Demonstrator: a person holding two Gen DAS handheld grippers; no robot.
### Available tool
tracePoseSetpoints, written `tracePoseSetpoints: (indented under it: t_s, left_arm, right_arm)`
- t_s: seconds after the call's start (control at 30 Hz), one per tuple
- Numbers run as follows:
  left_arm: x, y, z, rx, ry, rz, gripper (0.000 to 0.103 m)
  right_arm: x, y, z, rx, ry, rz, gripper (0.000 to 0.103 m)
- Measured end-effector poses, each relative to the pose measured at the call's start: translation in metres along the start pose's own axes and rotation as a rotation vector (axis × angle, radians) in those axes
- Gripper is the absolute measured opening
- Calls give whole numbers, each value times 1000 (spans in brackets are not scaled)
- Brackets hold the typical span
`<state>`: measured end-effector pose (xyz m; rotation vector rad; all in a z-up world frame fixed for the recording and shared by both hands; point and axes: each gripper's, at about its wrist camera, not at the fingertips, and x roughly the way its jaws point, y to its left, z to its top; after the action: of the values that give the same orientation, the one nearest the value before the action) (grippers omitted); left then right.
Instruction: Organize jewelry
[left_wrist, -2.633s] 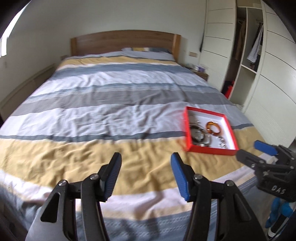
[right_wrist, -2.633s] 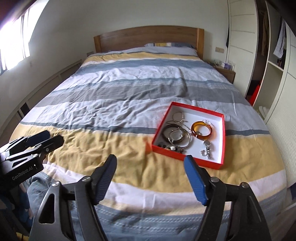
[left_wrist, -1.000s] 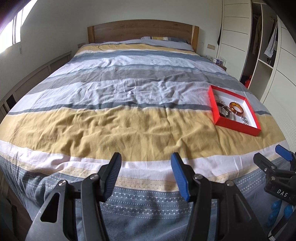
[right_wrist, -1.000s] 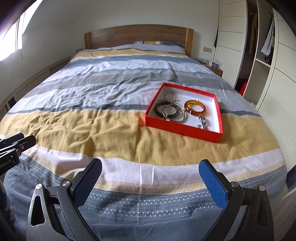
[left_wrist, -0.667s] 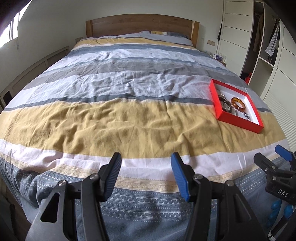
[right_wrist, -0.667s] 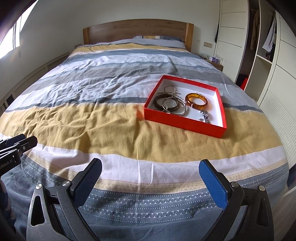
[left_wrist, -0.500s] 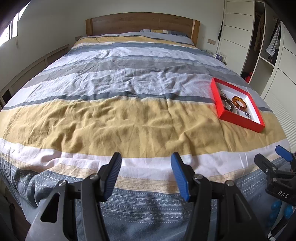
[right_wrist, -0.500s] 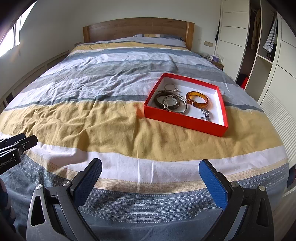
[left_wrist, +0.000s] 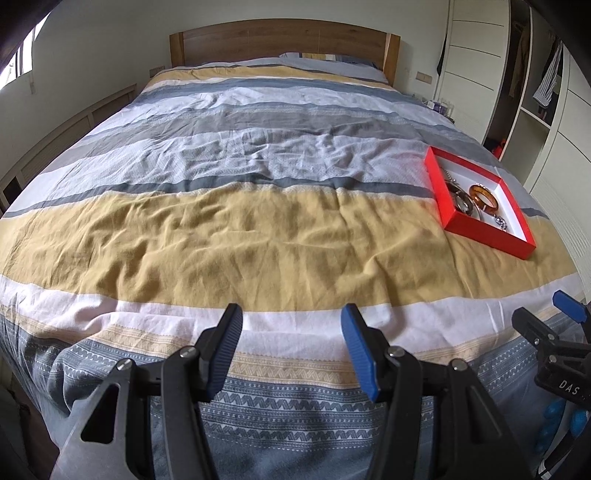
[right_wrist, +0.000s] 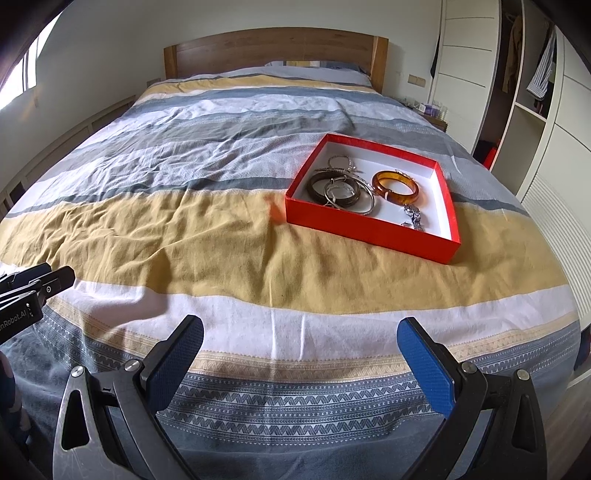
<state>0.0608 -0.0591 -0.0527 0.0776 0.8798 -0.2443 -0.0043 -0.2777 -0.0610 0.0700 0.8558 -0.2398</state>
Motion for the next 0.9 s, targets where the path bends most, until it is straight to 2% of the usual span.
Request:
tracePoseSetpoints:
  t_s: [0.9]
  left_arm:
    - [2,9,-3,-25,-4,14,53]
  right_arm:
    - [4,2,-4,-3,9,9,102]
